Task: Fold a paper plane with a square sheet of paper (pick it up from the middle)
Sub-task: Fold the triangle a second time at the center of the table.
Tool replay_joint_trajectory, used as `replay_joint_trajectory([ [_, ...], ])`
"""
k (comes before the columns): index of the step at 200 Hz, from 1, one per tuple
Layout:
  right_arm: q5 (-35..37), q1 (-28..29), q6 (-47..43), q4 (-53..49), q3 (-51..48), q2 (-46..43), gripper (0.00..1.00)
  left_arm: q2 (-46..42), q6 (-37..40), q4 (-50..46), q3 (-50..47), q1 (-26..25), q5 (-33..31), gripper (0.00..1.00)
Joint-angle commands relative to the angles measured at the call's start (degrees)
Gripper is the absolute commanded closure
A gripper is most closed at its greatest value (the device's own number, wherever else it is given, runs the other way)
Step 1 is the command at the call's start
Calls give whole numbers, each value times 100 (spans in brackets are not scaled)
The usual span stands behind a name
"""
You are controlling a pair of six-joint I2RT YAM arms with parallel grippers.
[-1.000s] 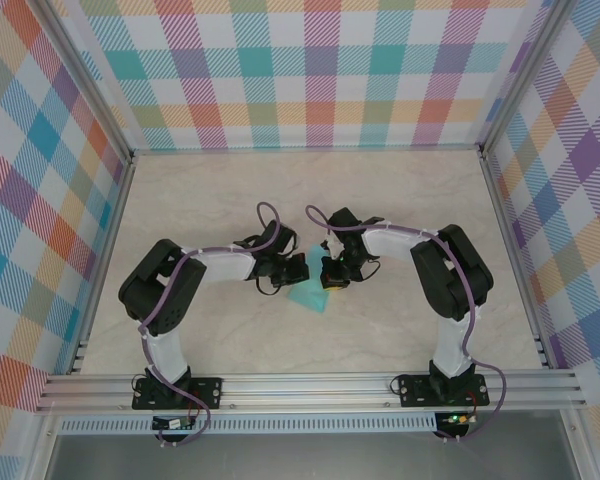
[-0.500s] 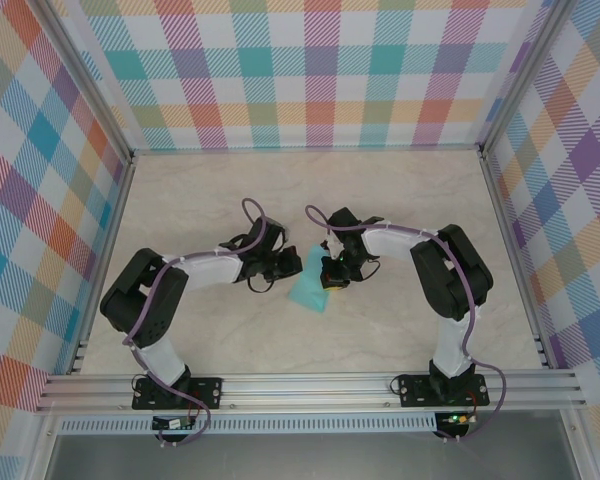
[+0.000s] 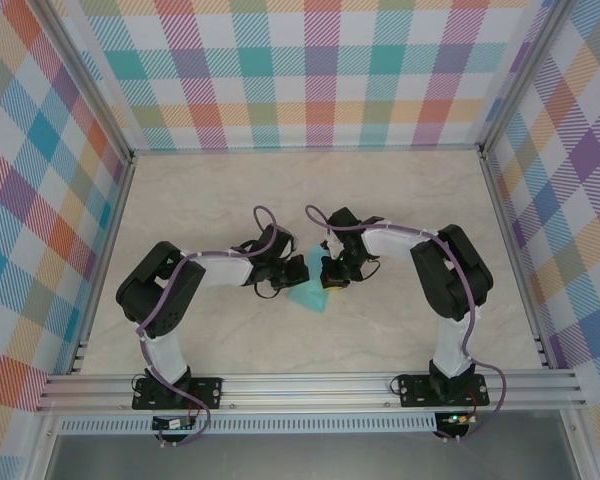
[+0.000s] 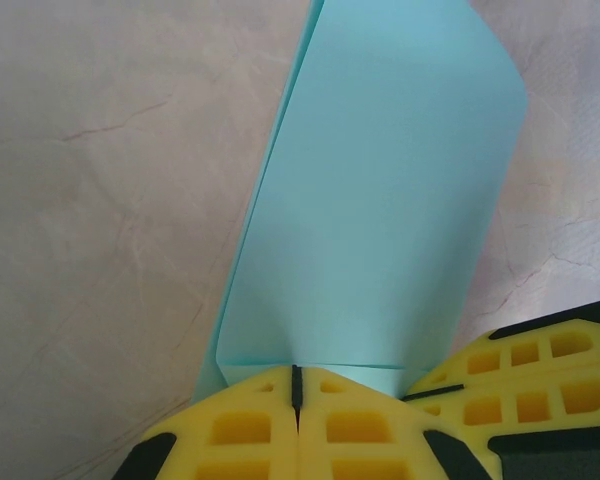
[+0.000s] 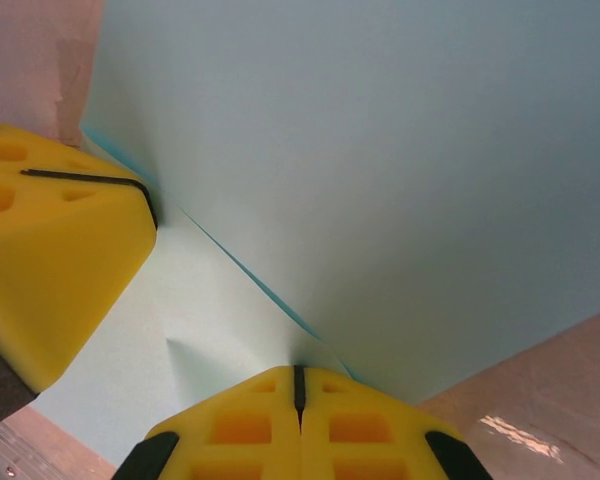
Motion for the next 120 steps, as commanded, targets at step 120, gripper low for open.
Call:
replay_joint_trajectory([
  [120, -124, 728, 1145, -26, -222, -991, 100, 103, -64, -436, -463, -64, -406, 100],
])
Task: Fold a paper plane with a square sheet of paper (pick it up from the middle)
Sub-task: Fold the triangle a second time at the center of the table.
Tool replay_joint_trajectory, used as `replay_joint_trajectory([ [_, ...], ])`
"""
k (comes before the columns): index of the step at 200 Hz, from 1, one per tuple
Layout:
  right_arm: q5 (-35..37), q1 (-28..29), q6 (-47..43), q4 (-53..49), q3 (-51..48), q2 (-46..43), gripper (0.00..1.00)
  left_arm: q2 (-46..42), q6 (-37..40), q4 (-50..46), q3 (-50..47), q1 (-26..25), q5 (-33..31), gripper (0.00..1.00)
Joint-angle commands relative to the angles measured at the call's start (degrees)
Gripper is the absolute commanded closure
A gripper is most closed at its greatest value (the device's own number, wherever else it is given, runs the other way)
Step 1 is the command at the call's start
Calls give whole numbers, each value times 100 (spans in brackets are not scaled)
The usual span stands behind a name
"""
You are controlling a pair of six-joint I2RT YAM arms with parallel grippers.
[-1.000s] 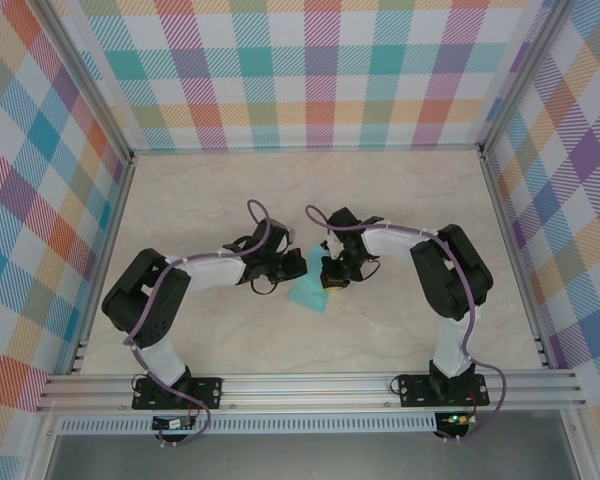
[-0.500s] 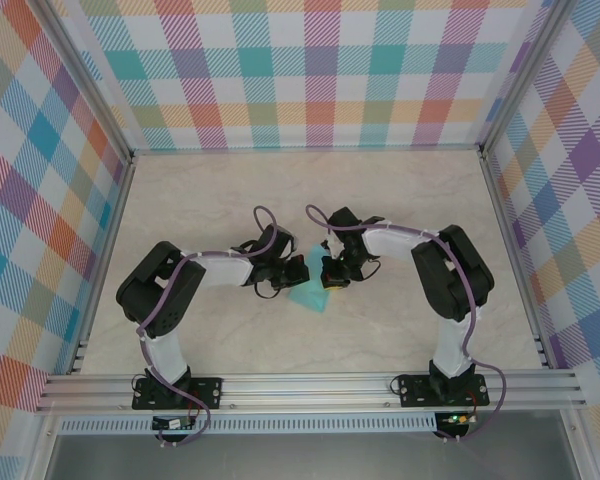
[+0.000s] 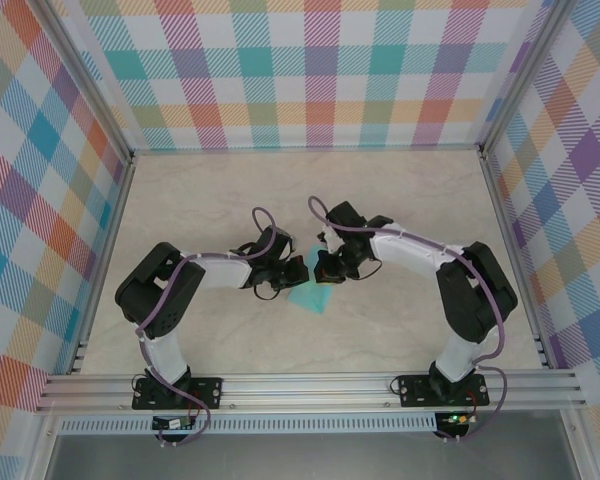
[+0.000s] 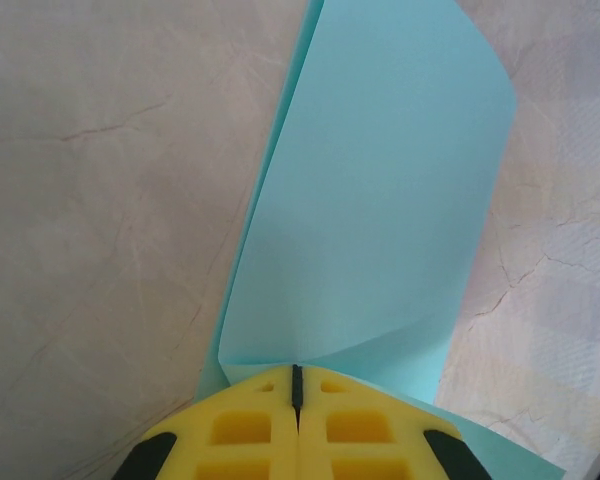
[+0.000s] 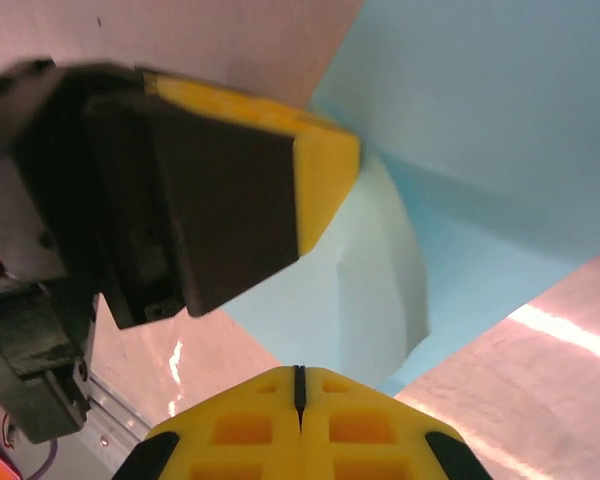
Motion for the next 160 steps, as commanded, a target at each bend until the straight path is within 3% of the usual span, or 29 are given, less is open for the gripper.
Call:
replay_joint_trajectory([
  [1, 12, 280, 390, -6, -98, 73, 100, 143, -46, -735, -269, -62, -378, 100],
  [65, 280, 673, 630, 65, -72, 531, 100, 147, -72, -784, -247, -62, -435, 100],
  [109, 587, 678, 671, 203, -259, 664, 100, 144, -77, -787, -278, -62, -472, 100],
  [160, 476, 669, 667, 534, -528, 654, 100, 135, -93, -795, -311, -62, -508, 100],
])
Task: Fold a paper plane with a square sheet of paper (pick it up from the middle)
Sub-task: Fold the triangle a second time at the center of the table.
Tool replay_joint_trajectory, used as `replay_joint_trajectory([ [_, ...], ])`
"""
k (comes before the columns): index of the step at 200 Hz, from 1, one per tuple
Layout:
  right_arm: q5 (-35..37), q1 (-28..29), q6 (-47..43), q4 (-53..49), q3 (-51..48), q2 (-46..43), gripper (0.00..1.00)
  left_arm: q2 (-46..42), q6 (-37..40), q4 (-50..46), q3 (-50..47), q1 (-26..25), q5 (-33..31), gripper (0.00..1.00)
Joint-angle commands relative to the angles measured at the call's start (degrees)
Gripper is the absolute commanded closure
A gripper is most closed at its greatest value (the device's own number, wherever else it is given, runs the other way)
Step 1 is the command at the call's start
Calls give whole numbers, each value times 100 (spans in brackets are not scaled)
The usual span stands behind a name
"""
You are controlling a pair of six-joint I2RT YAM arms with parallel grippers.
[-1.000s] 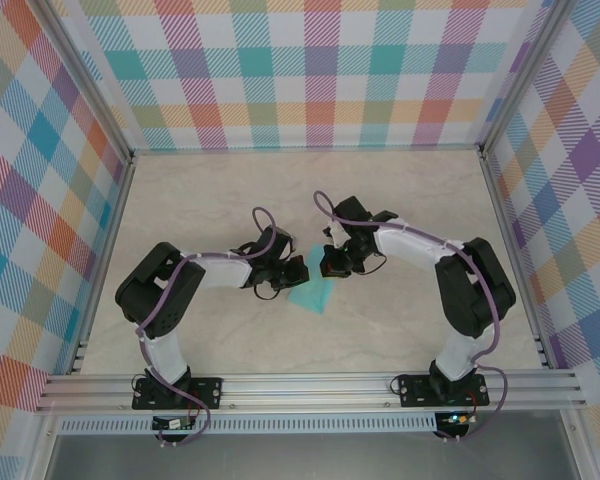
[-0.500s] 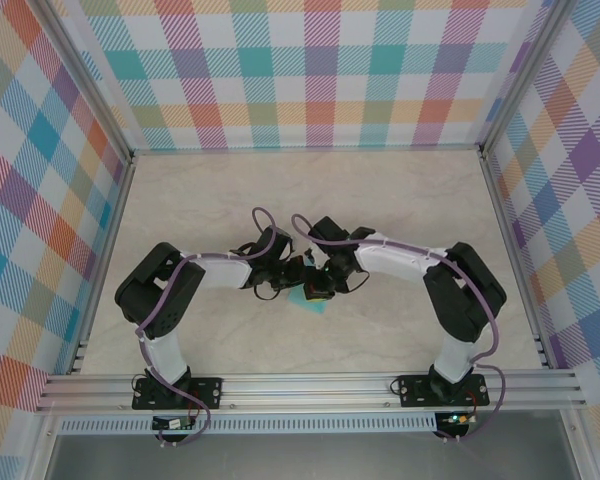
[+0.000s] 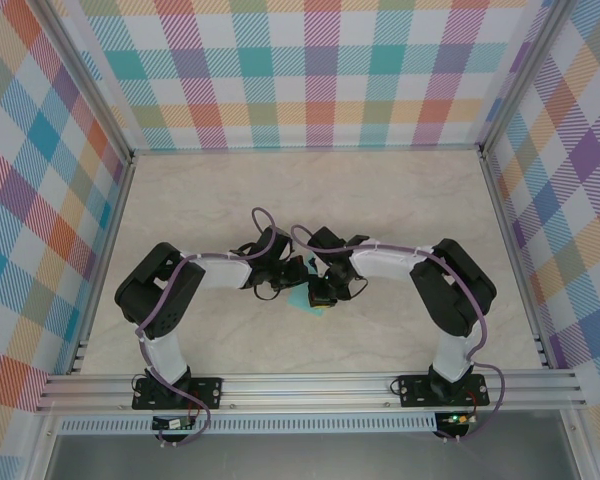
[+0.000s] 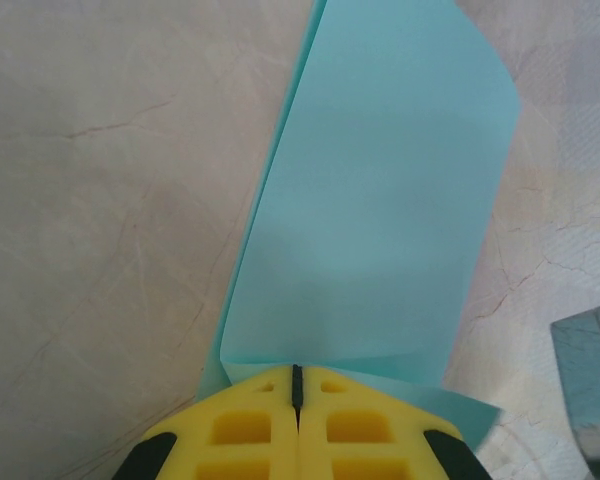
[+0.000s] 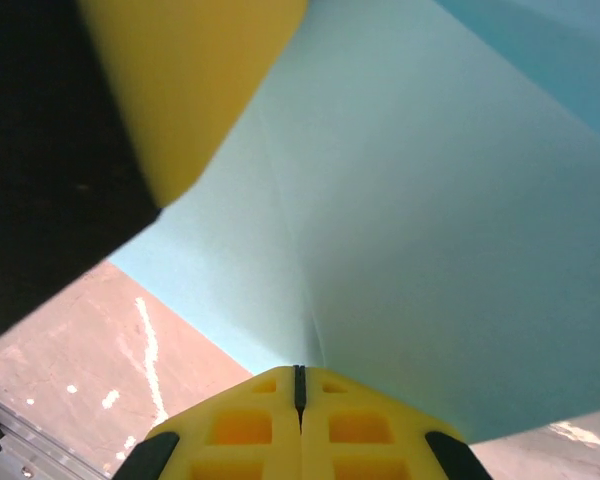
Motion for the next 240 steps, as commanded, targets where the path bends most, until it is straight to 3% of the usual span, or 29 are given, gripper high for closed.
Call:
replay_joint_trajectory([
  [1, -3, 20, 70, 163, -135, 81, 100, 146, -9, -803, -295, -49, -466, 100],
  [183, 477, -50, -200, -384, -116, -307, 100, 157, -30, -934, -274, -53, -633, 100],
  [240, 339, -50, -234, -99, -308, -453, 100, 172, -38, -925, -267, -51, -623, 100],
])
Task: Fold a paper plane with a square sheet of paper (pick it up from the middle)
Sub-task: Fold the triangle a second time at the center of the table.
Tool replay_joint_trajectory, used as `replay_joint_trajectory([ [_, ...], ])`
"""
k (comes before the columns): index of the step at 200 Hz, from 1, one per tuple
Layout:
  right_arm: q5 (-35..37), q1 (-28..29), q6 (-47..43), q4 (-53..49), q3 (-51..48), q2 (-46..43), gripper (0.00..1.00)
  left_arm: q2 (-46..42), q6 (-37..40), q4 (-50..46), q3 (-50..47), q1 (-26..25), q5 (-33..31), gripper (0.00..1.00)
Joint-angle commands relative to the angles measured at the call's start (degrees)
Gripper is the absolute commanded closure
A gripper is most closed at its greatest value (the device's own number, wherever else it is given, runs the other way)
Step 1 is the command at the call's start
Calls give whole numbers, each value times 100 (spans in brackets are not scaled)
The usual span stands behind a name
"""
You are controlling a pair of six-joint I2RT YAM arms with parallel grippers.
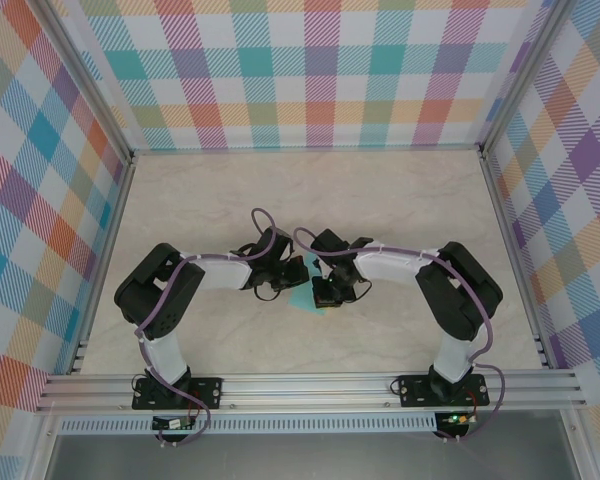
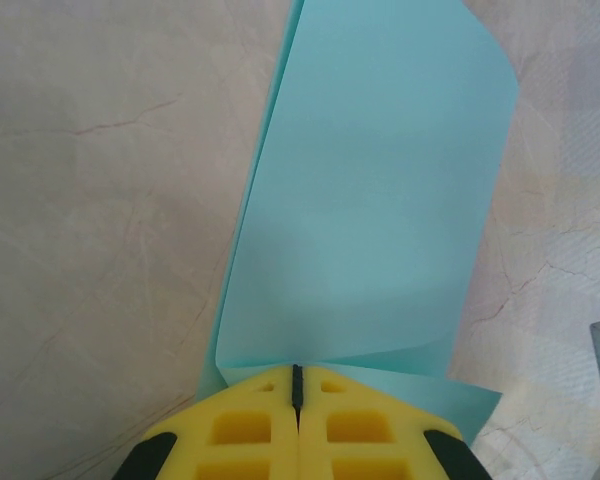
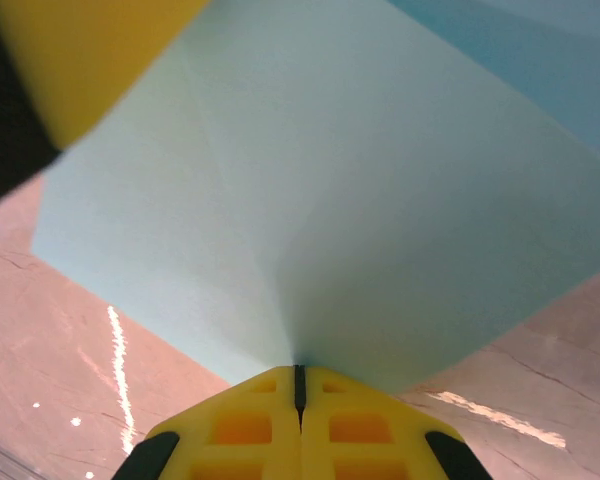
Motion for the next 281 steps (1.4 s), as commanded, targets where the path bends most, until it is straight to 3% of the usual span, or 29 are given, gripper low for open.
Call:
replay_joint_trajectory([
  [1, -50, -22, -71, -14, -82, -227, 100, 199, 5, -936, -243, -39, -521, 100],
  [81, -164, 132, 261, 482, 90, -99, 100, 182, -27, -980, -184, -38, -542, 100],
  [281, 188, -26, -176, 160, -376, -173, 100, 284, -19, -1167, -173, -40, -714, 100],
])
